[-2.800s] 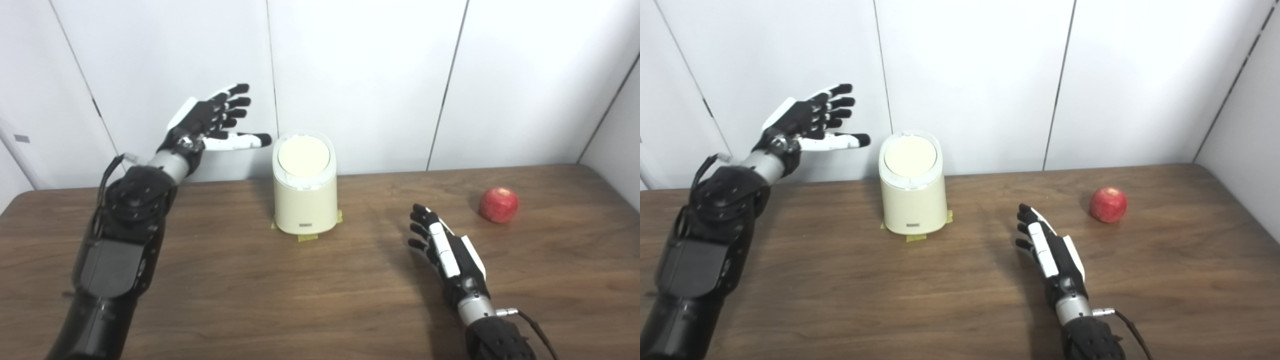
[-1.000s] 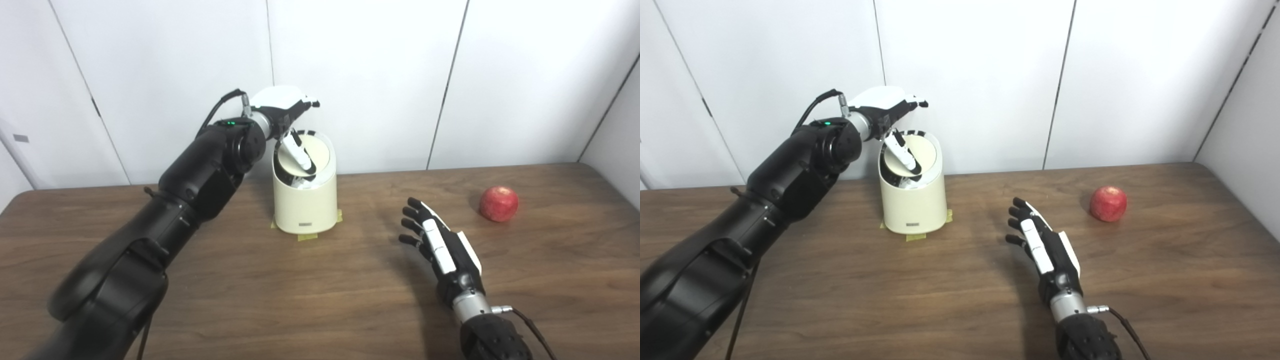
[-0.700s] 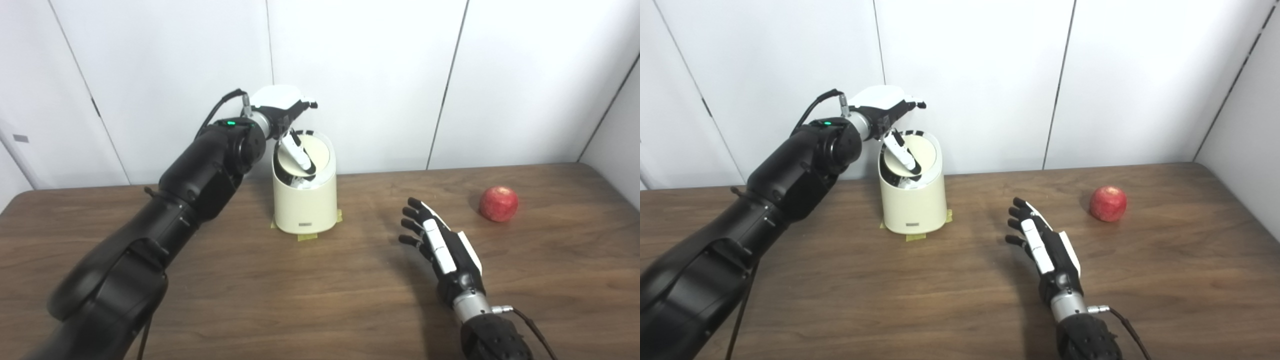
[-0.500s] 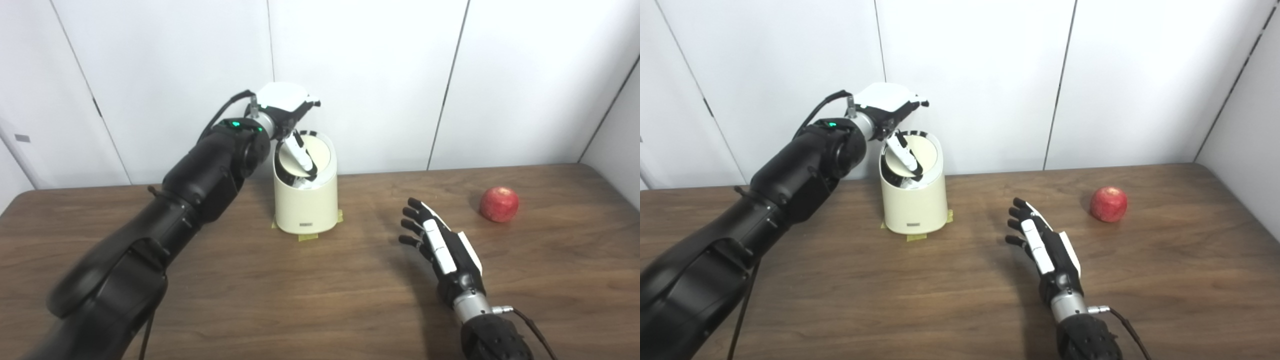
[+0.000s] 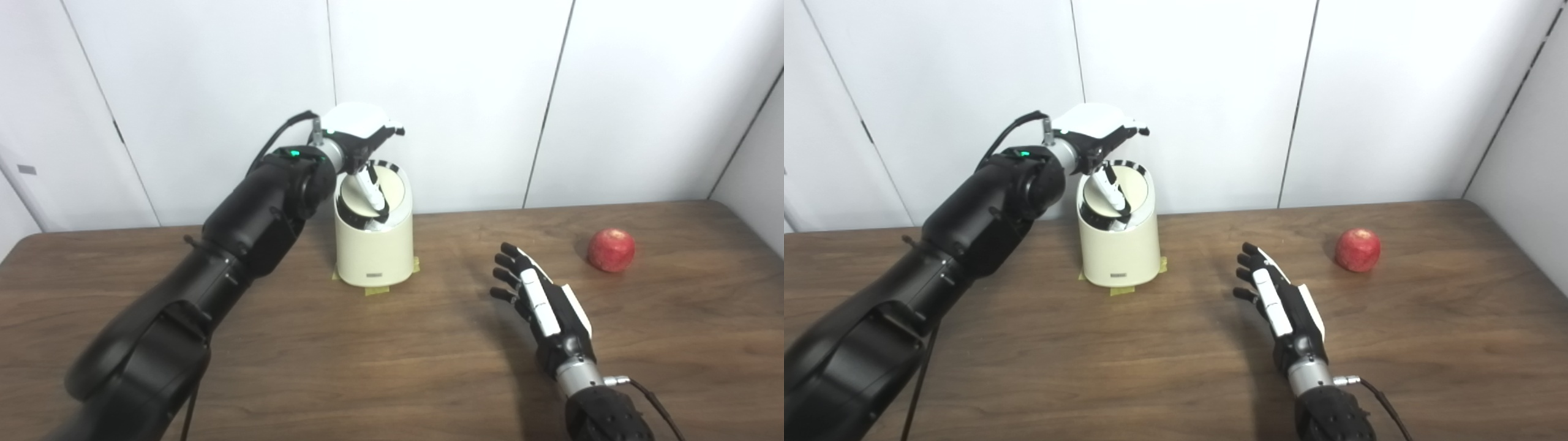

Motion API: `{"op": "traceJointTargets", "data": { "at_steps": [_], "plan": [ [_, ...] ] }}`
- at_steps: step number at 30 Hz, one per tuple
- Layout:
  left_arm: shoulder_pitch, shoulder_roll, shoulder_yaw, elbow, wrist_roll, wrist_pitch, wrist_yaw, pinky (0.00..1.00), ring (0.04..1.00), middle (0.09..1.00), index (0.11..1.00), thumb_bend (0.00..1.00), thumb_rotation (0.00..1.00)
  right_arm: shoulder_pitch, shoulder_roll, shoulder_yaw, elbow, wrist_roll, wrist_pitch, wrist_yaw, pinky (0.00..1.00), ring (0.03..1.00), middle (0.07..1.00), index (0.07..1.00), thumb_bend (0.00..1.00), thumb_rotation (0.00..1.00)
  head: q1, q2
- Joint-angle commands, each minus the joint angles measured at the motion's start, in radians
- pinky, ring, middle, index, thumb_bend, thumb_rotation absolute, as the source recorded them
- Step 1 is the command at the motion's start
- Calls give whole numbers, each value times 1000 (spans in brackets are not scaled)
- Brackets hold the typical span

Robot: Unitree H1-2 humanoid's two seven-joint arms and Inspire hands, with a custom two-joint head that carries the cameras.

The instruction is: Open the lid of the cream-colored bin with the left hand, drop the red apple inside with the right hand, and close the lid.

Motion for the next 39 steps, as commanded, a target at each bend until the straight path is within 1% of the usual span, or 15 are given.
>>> {"op": "traceJointTargets", "data": {
  "at_steps": [1, 4, 6, 8, 10, 12, 13, 14, 17, 19, 21, 25, 27, 33, 39],
  "plan": [
    [-51, 23, 97, -59, -101, 33, -32, 926, 968, 980, 920, 938, 67, -30, 0, -1, -28, 1, -20, 1, 769, 869, 881, 884, 546, 888, -2, 0],
    [-39, 39, 229, -113, -238, 93, -66, 853, 926, 937, 891, 866, 7, -32, 4, -1, -26, 1, -18, -3, 769, 869, 879, 882, 553, 890, -2, -2],
    [-27, 48, 289, -147, -287, 128, -64, 808, 891, 908, 876, 842, 1, -33, 5, -2, -25, 2, -17, -4, 766, 868, 878, 879, 556, 889, -3, -3],
    [8, 45, 375, -195, -355, 154, -23, 816, 848, 861, 850, 799, 0, -33, 4, -3, -22, 6, -22, -2, 772, 872, 881, 881, 553, 891, -2, -4],
    [58, 28, 459, -248, -417, 183, 22, 773, 832, 836, 832, 704, 39, -33, -1, -3, -20, 4, -24, 0, 777, 878, 886, 884, 559, 896, 1, -5],
    [102, 17, 496, -278, -451, 190, 54, 752, 831, 839, 832, 630, 90, -33, -4, -4, -20, 5, -25, 3, 784, 882, 889, 886, 563, 902, 1, -6],
    [132, 15, 508, -290, -465, 177, 74, 746, 808, 829, 821, 553, 153, -32, -4, -5, -21, 9, -23, 4, 790, 884, 893, 890, 560, 903, 0, -8],
    [153, 14, 513, -297, -475, 167, 89, 748, 797, 823, 814, 478, 260, -32, -4, -5, -22, 11, -22, 6, 795, 888, 897, 893, 557, 903, 0, -9],
    [219, -4, 558, -320, -546, 143, 134, 760, 795, 814, 812, 408, 381, -32, -4, -8, -24, 16, -18, 5, 803, 891, 900, 896, 558, 901, -1, -8],
    [272, -17, 582, -353, -587, 149, 151, 768, 801, 816, 827, 355, 402, -32, -4, -10, -24, 20, -17, 5, 801, 890, 901, 897, 554, 901, 0, -4],
    [327, -23, 591, -393, -607, 171, 163, 770, 808, 820, 830, 319, 328, -33, -6, -13, -20, 20, -17, 4, 802, 890, 898, 894, 559, 899, -3, -2],
    [426, -32, 616, -448, -660, 171, 183, 782, 814, 825, 835, 312, 192, -34, -9, -13, -24, 26, -16, 8, 810, 894, 904, 901, 559, 906, -6, -1],
    [482, -33, 624, -480, -677, 152, 194, 806, 830, 838, 847, 321, 242, -34, -9, -15, -27, 28, -13, 5, 808, 893, 903, 901, 552, 906, -6, 0],
    [607, -20, 605, -529, -686, 81, 213, 809, 851, 870, 891, 351, 491, -34, -6, -21, -31, 21, -19, -6, 796, 883, 891, 887, 549, 890, -13, 3],
    [706, -31, 592, -502, -654, -52, 280, 819, 842, 869, 874, 348, 559, -33, -2, -21, -45, 8, -15, -23, 795, 879, 888, 883, 548, 892, -24, 9]
  ]
}}
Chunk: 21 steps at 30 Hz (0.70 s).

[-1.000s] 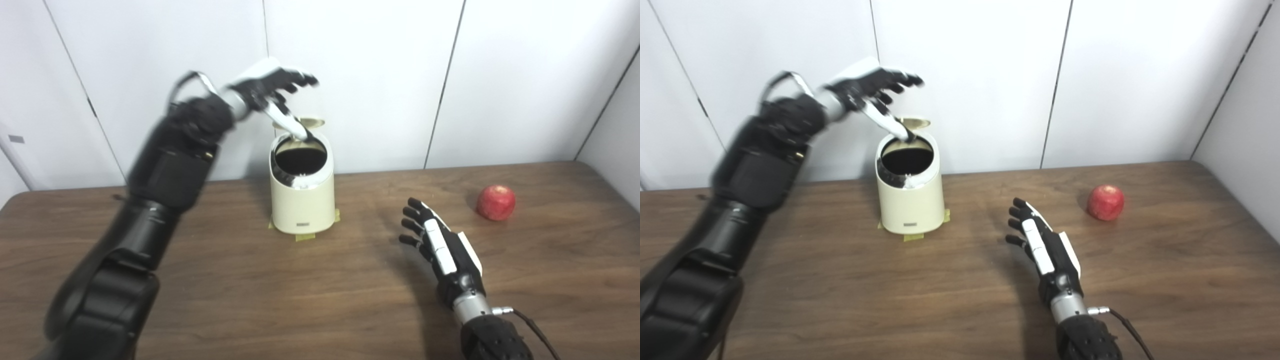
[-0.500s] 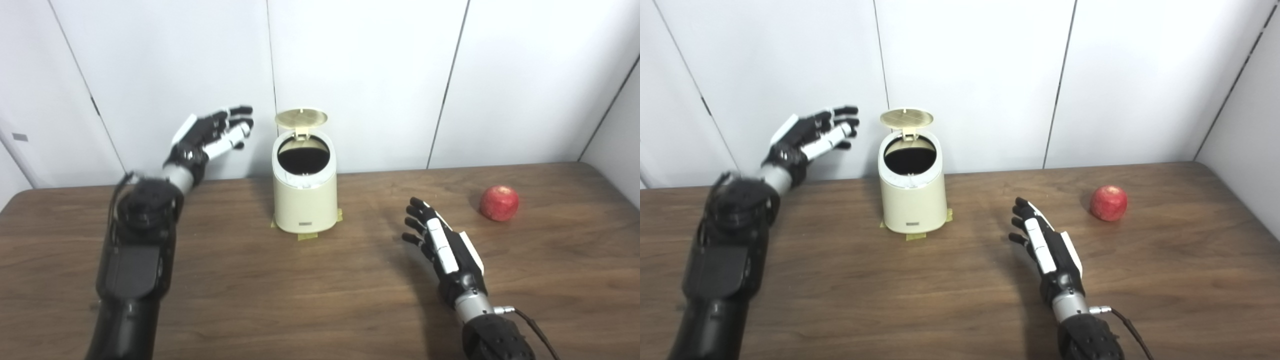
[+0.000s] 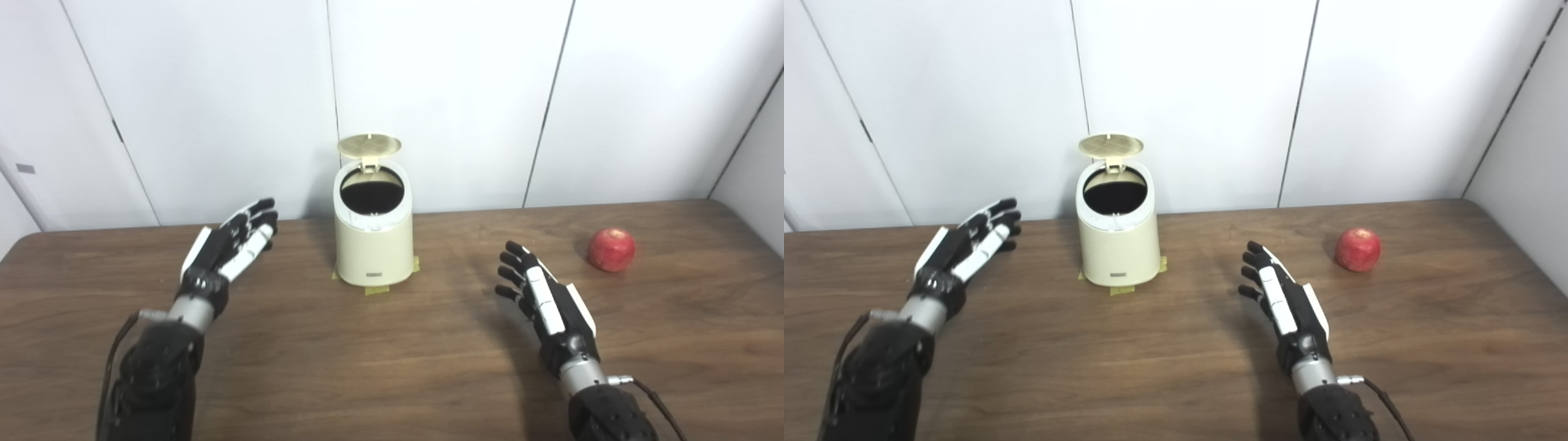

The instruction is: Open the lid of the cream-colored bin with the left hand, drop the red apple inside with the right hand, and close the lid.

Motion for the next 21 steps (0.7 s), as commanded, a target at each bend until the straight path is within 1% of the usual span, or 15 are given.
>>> {"op": "traceJointTargets", "data": {
  "at_steps": [1, 3, 5, 6, 7, 8, 9, 10, 12, 13, 14, 16, 17, 19, 21],
  "plan": [
    [-20, 0, -6, -8, 13, -86, 40, 815, 845, 876, 875, 343, 564, -31, -2, -7, -47, -11, -19, -10, 794, 877, 891, 882, 548, 877, 0, 2],
    [0, -4, -7, 1, 7, -108, 54, 814, 846, 880, 878, 332, 578, -30, -6, -9, -48, -18, -27, -16, 793, 875, 892, 883, 545, 859, -1, 3],
    [12, -7, -7, 7, -3, -113, 59, 813, 851, 878, 880, 319, 605, -29, -10, -11, -44, -28, -43, -23, 785, 871, 890, 882, 523, 813, -4, 4],
    [21, -6, -7, 13, -3, -116, 61, 812, 851, 877, 880, 316, 608, -29, -26, -7, -27, -56, -78, -28, 784, 870, 890, 882, 519, 805, -9, 5],
    [29, -5, -7, 17, -4, -118, 63, 823, 855, 874, 882, 312, 626, -28, -47, 0, -11, -97, -117, -37, 777, 860, 883, 891, 509, 790, -11, 5],
    [34, -4, -8, 19, -5, -120, 64, 831, 855, 872, 884, 308, 621, -27, -61, 4, 0, -127, -146, -42, 770, 849, 876, 898, 505, 788, -12, 6],
    [39, -4, -6, 24, -10, -123, 65, 834, 855, 871, 884, 305, 617, -26, -83, 9, 12, -185, -170, -61, 766, 844, 872, 901, 503, 787, -13, 7],
    [41, -5, -4, 28, -15, -126, 67, 843, 857, 875, 891, 305, 594, -26, -105, 14, 19, -254, -181, -88, 740, 834, 861, 897, 554, 784, -14, 9],
    [42, -6, -2, 32, -21, -130, 71, 841, 855, 873, 889, 305, 573, -27, -129, 15, 21, -332, -192, -121, 704, 811, 844, 885, 611, 788, -18, 13],
    [42, -6, 0, 35, -26, -134, 71, 837, 854, 871, 888, 312, 568, -27, -135, 16, -10, -378, -167, -131, 686, 799, 838, 877, 624, 766, -23, 16],
    [41, -5, 1, 36, -30, -133, 71, 837, 854, 872, 890, 326, 566, -26, -142, 17, -45, -424, -141, -142, 704, 797, 833, 870, 634, 745, -24, 16],
    [40, -3, 2, 37, -30, -133, 74, 839, 855, 871, 890, 334, 565, -23, -163, 10, -92, -501, -114, -161, 694, 777, 815, 864, 650, 648, -43, 20],
    [39, -1, 2, 38, -28, -132, 76, 836, 852, 869, 887, 336, 567, -22, -173, 3, -104, -533, -100, -167, 654, 760, 815, 865, 655, 578, -46, 21],
    [40, 5, 3, 34, -27, -126, 77, 861, 862, 872, 886, 350, 577, -19, -185, -13, -129, -574, -68, -167, 648, 759, 827, 868, 679, 451, -69, 25],
    [38, 10, 6, 31, -29, -119, 76, 854, 858, 870, 883, 354, 579, -16, -189, -27, -152, -610, -25, -156, 669, 777, 841, 872, 704, 410, -81, 28]
  ]
}}
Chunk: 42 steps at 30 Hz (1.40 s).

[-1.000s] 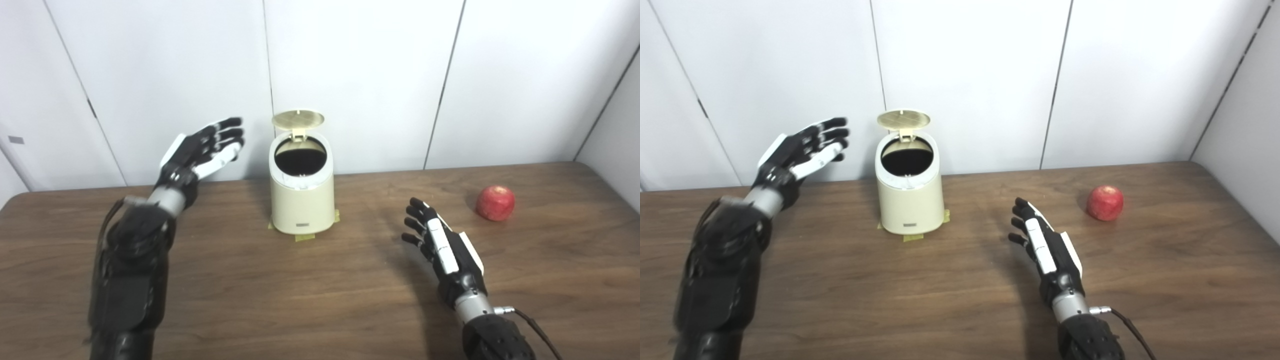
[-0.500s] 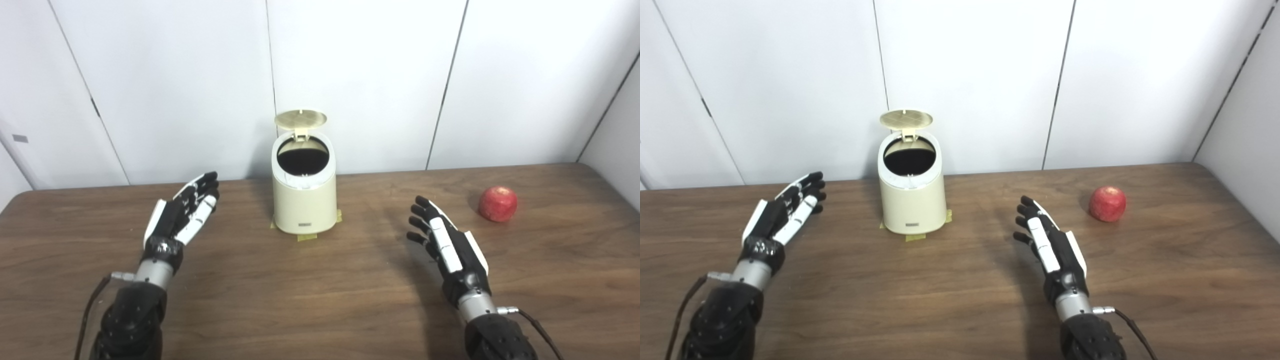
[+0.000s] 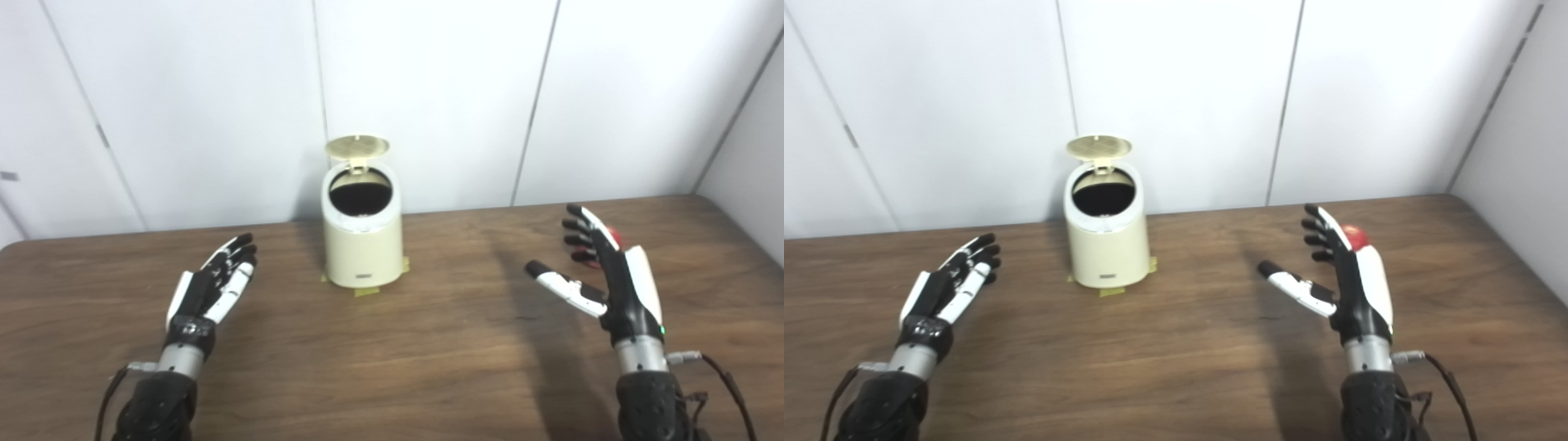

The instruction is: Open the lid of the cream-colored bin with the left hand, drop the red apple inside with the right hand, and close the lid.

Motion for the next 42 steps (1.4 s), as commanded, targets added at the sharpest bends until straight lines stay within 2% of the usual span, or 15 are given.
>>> {"op": "traceJointTargets", "data": {
  "at_steps": [1, 3, 4, 6, 7, 8, 10, 13, 15, 16, 19, 24, 30, 38, 42],
  "plan": [
    [-42, 22, 11, -15, -17, -17, 11, 849, 856, 870, 885, 348, 567, -25, -22, -20, -54, -53, 46, 0, 663, 771, 831, 873, 722, 414, -22, 6],
    [-42, 29, 16, -16, -25, -8, 5, 849, 858, 872, 888, 342, 558, -30, -27, -28, -65, -84, 81, 5, 632, 734, 784, 874, 744, 387, -46, 9],
    [-42, 33, 18, -17, -27, -3, 1, 853, 860, 874, 889, 339, 559, -34, -31, -29, -67, -99, 95, 7, 650, 728, 761, 876, 748, 343, -66, 11],
    [-42, 39, 24, -14, -38, -1, -5, 858, 861, 875, 888, 338, 556, -41, -48, -28, -63, -120, 111, 17, 664, 727, 740, 879, 752, 318, -101, 15],
    [-43, 43, 27, -10, -48, -3, -9, 859, 870, 882, 893, 322, 532, -46, -61, -28, -58, -128, 116, 24, 669, 740, 801, 889, 754, 318, -131, 17],
    [-45, 46, 29, -5, -56, -5, -10, 862, 875, 886, 895, 315, 515, -51, -75, -31, -49, -129, 114, 29, 661, 739, 829, 895, 764, 336, -131, 17],
    [-47, 54, 28, 4, -55, -10, -6, 855, 880, 889, 892, 312, 482, -68, -96, -37, -33, -140, 125, 39, 597, 747, 874, 904, 787, 333, -177, 20],
    [-53, 67, 20, 21, -43, -22, -5, 879, 893, 895, 892, 333, 490, -100, -121, -40, -9, -153, 160, 61, 729, 869, 901, 915, 800, 298, -216, 20],
    [-57, 68, 16, 25, -44, -22, -6, 907, 895, 893, 892, 336, 508, -118, -146, -32, 6, -168, 188, 83, 761, 891, 901, 920, 801, 295, -230, 20],
    [-59, 67, 14, 23, -47, -21, -6, 897, 893, 893, 898, 321, 483, -130, -160, -28, 17, -177, 201, 95, 792, 907, 908, 923, 805, 315, -242, 19],
    [-65, 68, 16, 24, -60, -27, -12, 882, 888, 894, 907, 290, 437, -163, -192, -19, 56, -197, 227, 121, 836, 919, 910, 923, 822, 311, -257, 19],
    [-67, 83, 19, 21, -74, -32, -22, 860, 870, 884, 904, 280, 399, -218, -241, -10, 151, -214, 236, 162, 846, 927, 913, 916, 830, 304, -263, 22],
    [-54, 90, 23, -24, -81, 11, -23, 844, 875, 888, 901, 257, 372, -279, -292, 4, 281, -176, 222, 178, 858, 937, 918, 914, 834, 285, -271, 27],
    [-39, 93, 23, -55, -78, 37, -20, 863, 893, 900, 906, 227, 308, -375, -294, -30, 403, -147, 239, 257, 828, 929, 925, 895, 854, 254, -273, 34],
    [-34, 93, 20, -64, -79, 41, -23, 864, 895, 897, 905, 226, 283, -414, -286, -45, 464, -142, 239, 285, 767, 906, 904, 878, 865, 196, -275, 35]
  ]
}}
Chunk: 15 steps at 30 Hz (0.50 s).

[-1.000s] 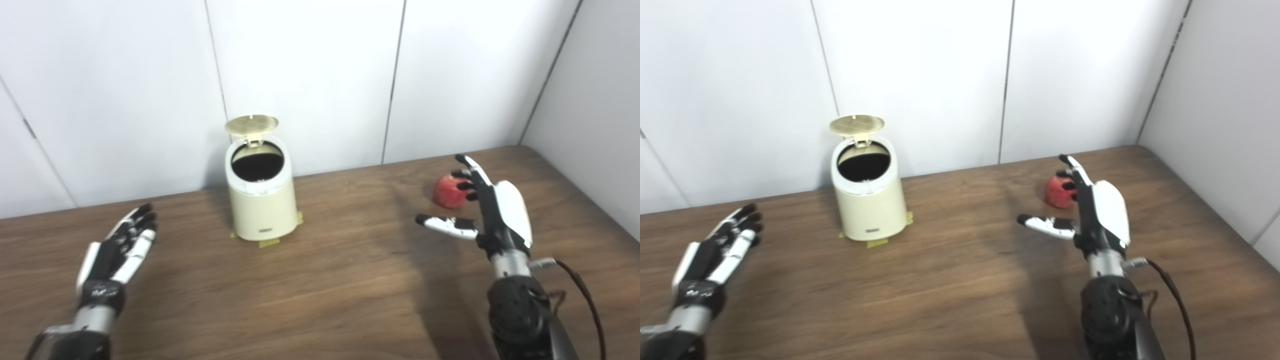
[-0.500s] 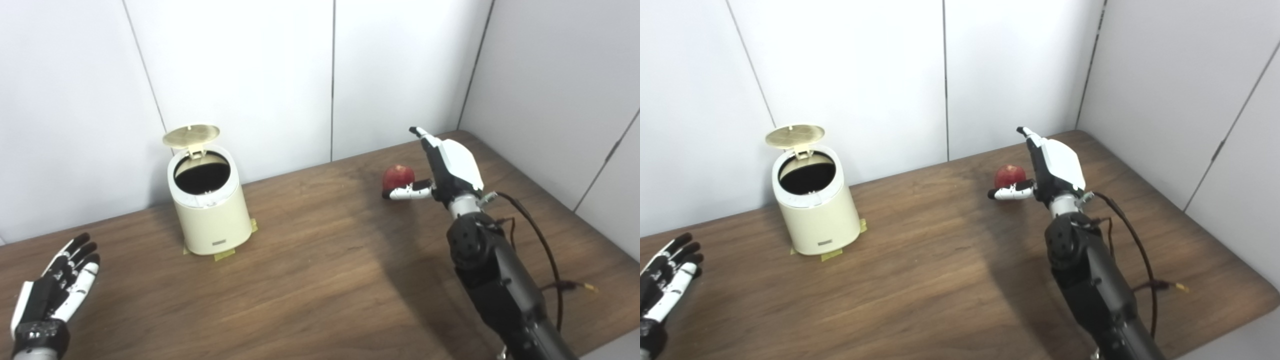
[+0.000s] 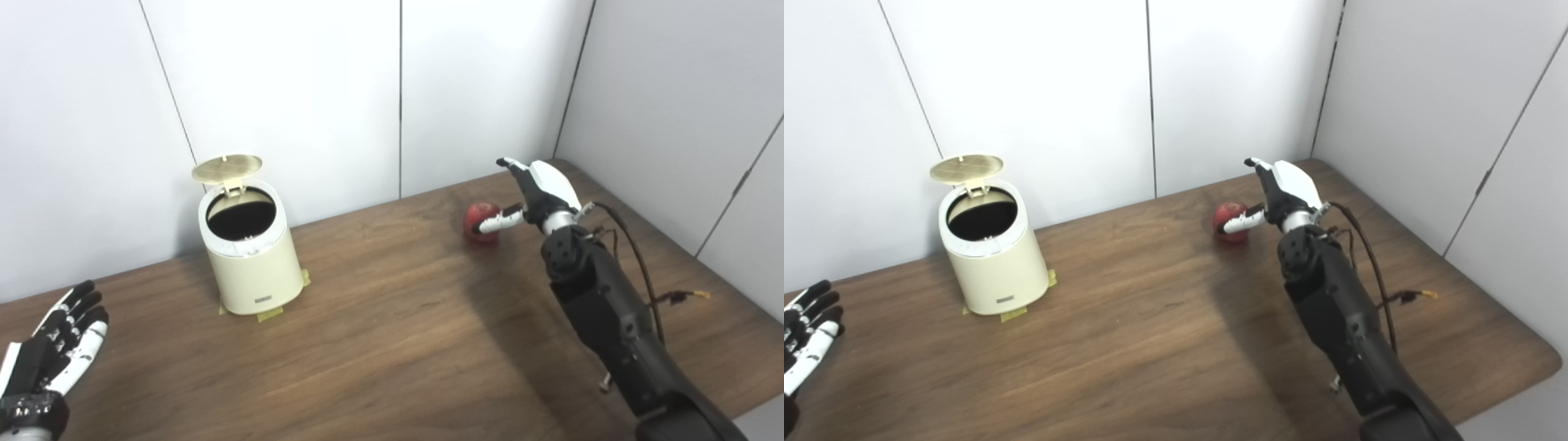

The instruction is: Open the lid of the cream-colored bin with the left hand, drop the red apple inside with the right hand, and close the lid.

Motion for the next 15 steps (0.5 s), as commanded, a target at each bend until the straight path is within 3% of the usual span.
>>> {"op": "traceJointTargets", "data": {
  "at_steps": [1, 9, 12, 15],
  "plan": [
    [-31, 18, -1, -40, 4, -12, 7, 865, 893, 898, 909, 225, 294, -61, -15, -19, 2, 5, 1, -1, 771, 914, 907, 873, 868, 186, 0, 0],
    [-32, 15, 2, -44, 5, -5, 12, 890, 902, 910, 916, 210, 245, -92, -12, 22, 91, 81, -29, -46, 733, 868, 889, 846, 898, 197, 2, 2],
    [-27, 16, 0, -48, 10, -3, 13, 949, 924, 911, 921, 224, 284, -98, -16, 42, 117, 104, -46, -52, 725, 860, 872, 846, 878, 183, 7, 2],
    [-22, 16, 0, -62, 10, 8, 13, 926, 918, 908, 923, 241, 318, -105, -18, 63, 143, 115, -55, -68, 758, 866, 861, 842, 870, 174, 7, 5]
  ]
}}
